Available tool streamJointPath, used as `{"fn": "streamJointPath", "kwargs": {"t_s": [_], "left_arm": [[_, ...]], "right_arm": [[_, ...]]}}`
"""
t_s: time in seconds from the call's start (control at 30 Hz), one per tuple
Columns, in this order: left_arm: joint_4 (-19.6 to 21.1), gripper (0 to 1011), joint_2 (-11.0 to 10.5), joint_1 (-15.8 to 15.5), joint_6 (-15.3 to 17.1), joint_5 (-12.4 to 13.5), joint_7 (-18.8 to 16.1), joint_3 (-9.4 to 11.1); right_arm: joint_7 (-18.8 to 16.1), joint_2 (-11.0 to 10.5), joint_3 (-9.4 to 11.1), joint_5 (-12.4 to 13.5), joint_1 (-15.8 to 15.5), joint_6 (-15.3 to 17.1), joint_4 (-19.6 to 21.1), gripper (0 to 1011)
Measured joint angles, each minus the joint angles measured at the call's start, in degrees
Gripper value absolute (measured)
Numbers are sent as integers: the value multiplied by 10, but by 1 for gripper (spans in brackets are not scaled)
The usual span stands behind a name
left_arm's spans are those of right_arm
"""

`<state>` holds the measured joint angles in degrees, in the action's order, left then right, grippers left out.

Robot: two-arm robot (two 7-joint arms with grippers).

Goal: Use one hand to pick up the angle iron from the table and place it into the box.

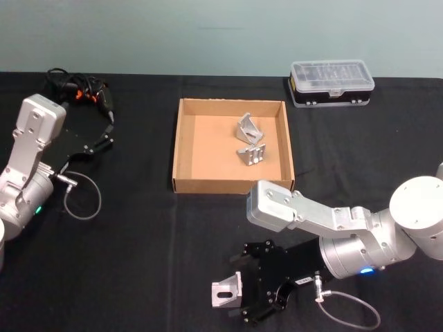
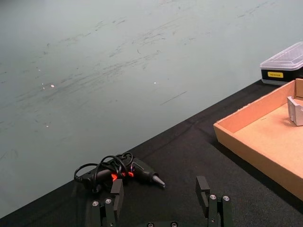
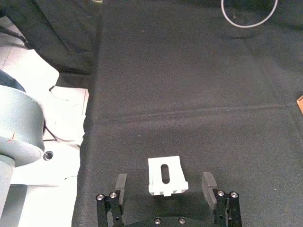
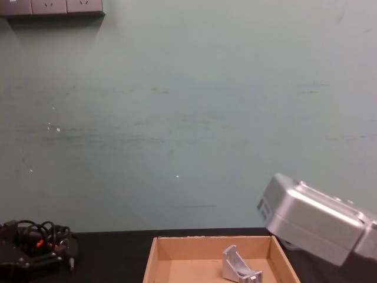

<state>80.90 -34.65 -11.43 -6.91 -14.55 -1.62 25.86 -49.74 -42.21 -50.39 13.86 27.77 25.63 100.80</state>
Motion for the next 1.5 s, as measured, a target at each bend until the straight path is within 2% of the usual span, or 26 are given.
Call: {"fn": "streamJointPath", "kwargs": {"t_s": [0.5,0.7,0.73,0.83,0.9,1.0,1.13,1.5], "left_arm": [[0,1000,0,0,0,0,0,0],[0,1000,0,0,0,0,0,0],[0,1000,0,0,0,0,0,0],[0,1000,0,0,0,0,0,0],[0,1000,0,0,0,0,0,0],[0,1000,0,0,0,0,0,0],[0,1000,0,0,0,0,0,0],[0,1000,0,0,0,0,0,0]], "right_arm": [[-3,10,-16,-1,14,2,-15,1000],[-3,12,-18,-2,18,5,-17,885],[-2,12,-18,-2,18,6,-17,837],[0,13,-18,-2,18,7,-19,787],[2,13,-18,-2,18,7,-19,707],[2,14,-18,-1,18,7,-20,651],[4,14,-17,0,18,5,-21,474],[5,17,-16,3,21,2,-22,469]]}}
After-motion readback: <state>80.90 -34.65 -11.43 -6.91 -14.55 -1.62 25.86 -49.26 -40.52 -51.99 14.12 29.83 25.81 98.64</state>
